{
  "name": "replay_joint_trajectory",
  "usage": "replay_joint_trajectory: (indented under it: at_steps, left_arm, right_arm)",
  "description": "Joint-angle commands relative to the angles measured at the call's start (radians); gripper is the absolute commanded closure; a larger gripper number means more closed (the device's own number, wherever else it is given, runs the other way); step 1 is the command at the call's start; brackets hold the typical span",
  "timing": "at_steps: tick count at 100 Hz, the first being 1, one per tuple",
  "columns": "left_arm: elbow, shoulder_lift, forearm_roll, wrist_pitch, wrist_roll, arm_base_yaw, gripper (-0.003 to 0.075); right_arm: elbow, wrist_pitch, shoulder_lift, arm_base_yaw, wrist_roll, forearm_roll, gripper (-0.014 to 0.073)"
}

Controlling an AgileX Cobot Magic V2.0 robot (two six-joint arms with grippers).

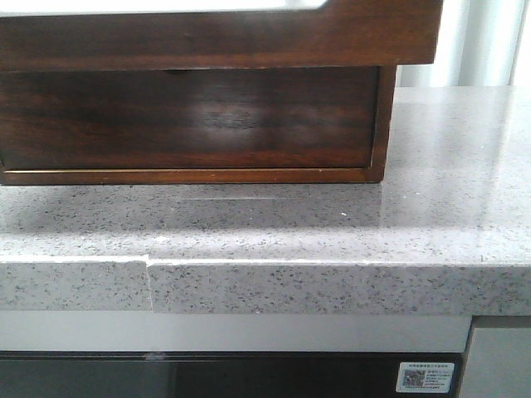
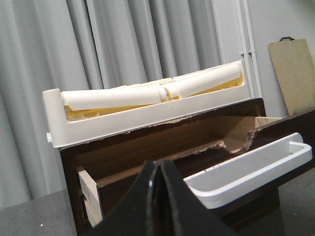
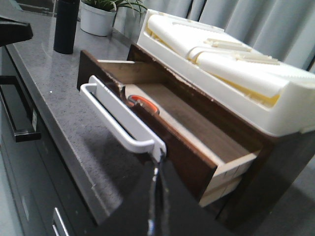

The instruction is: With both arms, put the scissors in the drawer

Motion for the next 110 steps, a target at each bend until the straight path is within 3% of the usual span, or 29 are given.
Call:
replay_joint_trajectory:
  at_steps: [1,28,89,96,104,110]
  left_arm:
    - [-0.016,0.011,-0.019,-0.011,-0.013,-0.009,0.0739]
    - [-0.009,0.011,-0.019,-0.005,-0.013,-0.009,0.0739]
    - [-0.008,0.011,-0.031,-0.007,-0.013,-0.009,0.0739]
    - [-0.008,0.011,-0.172,0.017,-0.013,-0.009,0.0739]
    - [-0.008,0.011,-0.494,0.164,-0.011,-0.009,0.0739]
    - [-0.008,0.011,-0.580,0.264,-0.011,-0.007,0.0739]
  right_arm:
    - [0.085,-0.097,-0.100,-0.002,0.007,0.033,0.0651]
    - [0.304,-0.068,-0.367,-0.002,0.007,0.046,0.0651]
    - [0.400,-0.075,-0.357,-0.002,0.007,0.050,0.0655]
    - [0.400,-0.075,-0.357,-0.002,0.007,0.050,0.0655]
    - [0.400,-0.075,-0.357,-0.002,0.007,0.050,0.0655]
    - [0.400,-0.075,-0.357,-0.002,0.007,0.050,0.0655]
